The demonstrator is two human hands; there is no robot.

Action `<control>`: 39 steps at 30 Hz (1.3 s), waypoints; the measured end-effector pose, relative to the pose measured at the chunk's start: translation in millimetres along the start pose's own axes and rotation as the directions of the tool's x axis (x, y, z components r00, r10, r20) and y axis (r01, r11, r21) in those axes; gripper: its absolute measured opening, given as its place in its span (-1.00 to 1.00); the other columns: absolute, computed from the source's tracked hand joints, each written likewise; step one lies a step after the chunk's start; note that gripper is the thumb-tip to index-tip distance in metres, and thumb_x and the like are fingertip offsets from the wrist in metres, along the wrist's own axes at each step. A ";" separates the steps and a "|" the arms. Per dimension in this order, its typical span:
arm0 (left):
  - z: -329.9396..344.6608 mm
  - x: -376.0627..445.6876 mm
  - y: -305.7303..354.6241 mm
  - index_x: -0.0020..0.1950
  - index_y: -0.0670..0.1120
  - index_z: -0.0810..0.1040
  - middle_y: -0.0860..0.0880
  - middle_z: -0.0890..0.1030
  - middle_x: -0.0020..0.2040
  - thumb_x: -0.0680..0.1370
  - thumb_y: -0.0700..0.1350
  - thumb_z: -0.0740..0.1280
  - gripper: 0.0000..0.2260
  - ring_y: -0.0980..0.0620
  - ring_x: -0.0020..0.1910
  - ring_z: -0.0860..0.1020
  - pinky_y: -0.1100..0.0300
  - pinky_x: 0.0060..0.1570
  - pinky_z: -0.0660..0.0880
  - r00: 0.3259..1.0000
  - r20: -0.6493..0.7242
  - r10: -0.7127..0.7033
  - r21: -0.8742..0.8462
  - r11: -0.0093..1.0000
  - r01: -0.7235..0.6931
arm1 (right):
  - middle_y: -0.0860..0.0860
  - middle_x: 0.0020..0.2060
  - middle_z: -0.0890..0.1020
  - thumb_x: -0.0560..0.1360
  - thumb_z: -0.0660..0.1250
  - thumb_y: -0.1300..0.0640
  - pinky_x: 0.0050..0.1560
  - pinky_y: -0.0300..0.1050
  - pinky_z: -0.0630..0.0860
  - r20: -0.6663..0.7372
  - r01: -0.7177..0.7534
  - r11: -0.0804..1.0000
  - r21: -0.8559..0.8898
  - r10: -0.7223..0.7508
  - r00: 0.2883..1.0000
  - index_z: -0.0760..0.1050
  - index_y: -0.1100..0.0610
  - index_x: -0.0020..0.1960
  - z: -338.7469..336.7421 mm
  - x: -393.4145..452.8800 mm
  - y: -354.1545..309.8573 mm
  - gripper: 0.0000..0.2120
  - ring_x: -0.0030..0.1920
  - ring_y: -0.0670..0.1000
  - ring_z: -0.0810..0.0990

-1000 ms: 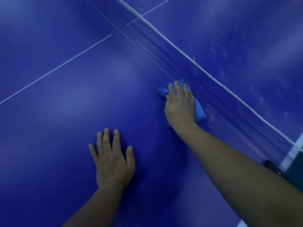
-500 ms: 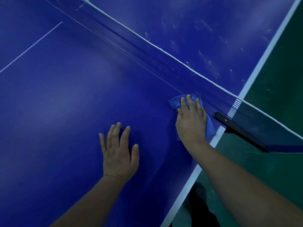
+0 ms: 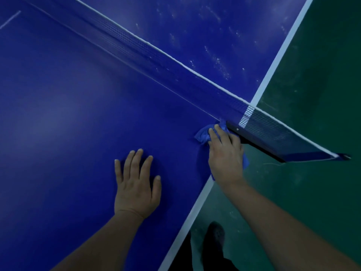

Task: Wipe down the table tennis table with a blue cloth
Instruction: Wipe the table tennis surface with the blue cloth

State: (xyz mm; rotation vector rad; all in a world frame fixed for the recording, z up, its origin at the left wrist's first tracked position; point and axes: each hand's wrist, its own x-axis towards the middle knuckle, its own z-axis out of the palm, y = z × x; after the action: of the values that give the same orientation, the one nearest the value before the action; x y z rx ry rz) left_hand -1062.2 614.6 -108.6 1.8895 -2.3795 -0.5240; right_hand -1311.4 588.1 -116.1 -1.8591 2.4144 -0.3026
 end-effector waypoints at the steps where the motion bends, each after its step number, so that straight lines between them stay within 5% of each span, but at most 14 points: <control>1: -0.1 -0.1 -0.2 0.44 -0.14 0.38 -0.16 0.25 0.53 0.57 0.11 0.07 -0.48 -0.12 0.57 0.11 -0.24 0.52 -0.14 1.000 0.004 -0.002 -0.008 1.000 0.002 | 0.03 0.36 0.53 0.53 0.38 0.24 0.01 0.19 0.54 0.016 0.028 1.000 -0.006 -0.028 0.999 0.52 0.14 0.35 -2.5 0.2 6.8 -0.61 0.12 0.18 0.49; 5: -1.6 -0.1 0.0 0.43 -0.14 0.39 -0.15 0.24 0.53 0.57 0.11 0.06 -0.48 -0.11 0.58 0.08 -0.21 0.53 -0.18 1.000 -0.001 -0.003 -0.015 1.000 0.003 | 0.14 0.42 0.46 0.51 0.20 0.41 0.23 0.08 0.36 0.158 0.126 0.984 -0.126 -0.106 0.982 0.47 0.29 0.37 -16.7 -14.3 29.8 -0.57 0.35 0.18 0.47; 9: -1.5 -0.1 -0.6 0.44 -0.14 0.38 -0.15 0.24 0.54 0.57 0.11 0.07 -0.47 -0.11 0.58 0.07 -0.21 0.53 -0.19 1.000 -0.013 0.007 -0.034 0.999 -0.008 | 0.13 0.28 0.54 0.28 0.34 0.48 0.16 -0.03 0.44 0.396 -0.264 0.945 -0.193 0.321 0.860 0.55 0.22 0.28 -40.8 -56.3 85.3 -0.43 0.20 0.17 0.53; 12: -1.0 0.8 -1.0 0.44 -0.14 0.37 -0.14 0.22 0.54 0.57 0.11 0.07 -0.48 -0.11 0.58 0.06 -0.19 0.53 -0.21 1.000 -0.020 0.011 -0.035 0.999 -0.011 | 0.31 0.24 0.53 0.52 0.32 0.40 0.22 0.14 0.46 0.096 -0.377 0.926 0.005 0.375 0.922 0.55 0.35 0.25 -52.4 -63.6 93.5 -0.69 0.17 0.32 0.51; 15: -1.2 -0.9 -1.0 0.43 -0.14 0.38 -0.14 0.22 0.54 0.57 0.11 0.08 -0.48 -0.10 0.58 0.05 -0.19 0.53 -0.21 1.000 -0.016 0.009 -0.031 0.999 -0.009 | 0.27 0.19 0.51 0.58 0.33 0.21 0.22 0.03 0.41 -0.150 -0.281 0.939 0.199 0.313 0.938 0.57 0.23 0.26 -46.7 -29.5 44.3 -0.72 0.15 0.22 0.48; 21: -1.2 -0.9 -0.7 0.43 -0.15 0.38 -0.15 0.23 0.54 0.57 0.11 0.06 -0.47 -0.11 0.58 0.07 -0.20 0.53 -0.20 1.000 -0.018 0.003 -0.008 1.000 -0.003 | 0.14 0.20 0.48 0.65 0.22 0.00 -0.07 0.01 0.50 0.060 -0.197 0.980 0.022 0.196 0.979 0.50 0.03 0.39 -18.4 15.2 -10.3 -0.66 0.09 0.14 0.49; 27: -1.6 -0.7 -2.7 0.43 -0.13 0.38 -0.14 0.22 0.54 0.57 0.12 0.06 -0.48 -0.10 0.58 0.05 -0.16 0.53 -0.24 1.000 -0.015 0.003 -0.032 0.999 -0.004 | 0.12 0.17 0.44 0.65 0.17 -0.06 -0.07 -0.05 0.32 0.168 -0.620 0.785 -0.004 0.611 0.773 0.57 0.00 0.26 -43.0 -35.9 53.2 -0.69 -0.01 0.20 0.56; 31: -0.6 0.5 -2.5 0.43 -0.13 0.37 -0.14 0.22 0.54 0.57 0.12 0.07 -0.48 -0.10 0.58 0.05 -0.18 0.53 -0.22 1.000 -0.026 0.011 -0.031 0.999 -0.011 | 0.03 0.17 0.44 0.62 0.21 -0.10 -0.07 -0.09 0.36 0.043 -0.463 0.868 0.177 0.464 0.885 0.54 -0.08 0.32 -41.7 -21.3 20.1 -0.68 -0.11 0.03 0.50; 34: -0.6 0.2 -2.0 0.42 -0.14 0.38 -0.15 0.23 0.53 0.56 0.10 0.08 -0.49 -0.11 0.58 0.07 -0.19 0.53 -0.20 0.999 -0.044 0.017 -0.038 0.999 -0.018 | 0.05 0.23 0.40 0.66 0.16 -0.10 -0.02 -0.03 0.46 0.112 -0.296 0.951 0.084 0.286 0.952 0.43 -0.08 0.43 -29.5 9.5 -11.5 -0.62 0.00 0.05 0.51; 37: 0.0 -0.2 -1.8 0.43 -0.14 0.37 -0.15 0.22 0.54 0.57 0.11 0.08 -0.49 -0.11 0.58 0.06 -0.18 0.53 -0.21 0.999 -0.039 0.015 -0.042 0.999 -0.017 | 0.08 0.18 0.44 0.66 0.17 0.05 -0.08 0.02 0.49 0.195 -0.341 0.940 -0.008 0.336 0.921 0.48 -0.02 0.38 -29.8 -0.6 18.5 -0.69 0.04 0.15 0.53; 39: 0.0 -0.4 -2.9 0.43 -0.13 0.37 -0.14 0.22 0.54 0.57 0.11 0.08 -0.49 -0.11 0.58 0.06 -0.17 0.53 -0.22 0.999 -0.047 0.015 -0.049 0.999 -0.017 | 0.13 0.09 0.49 0.65 0.15 0.12 -0.04 0.04 0.53 0.292 -0.471 0.876 -0.103 0.480 0.827 0.54 0.04 0.25 -36.8 -35.8 54.1 -0.73 -0.06 0.18 0.54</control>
State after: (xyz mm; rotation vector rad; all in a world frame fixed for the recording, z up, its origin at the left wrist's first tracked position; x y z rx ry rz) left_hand -1059.4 614.5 -109.4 1.8400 -2.3284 -0.5266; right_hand -1360.1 639.8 -93.2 -1.1314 2.5437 0.0591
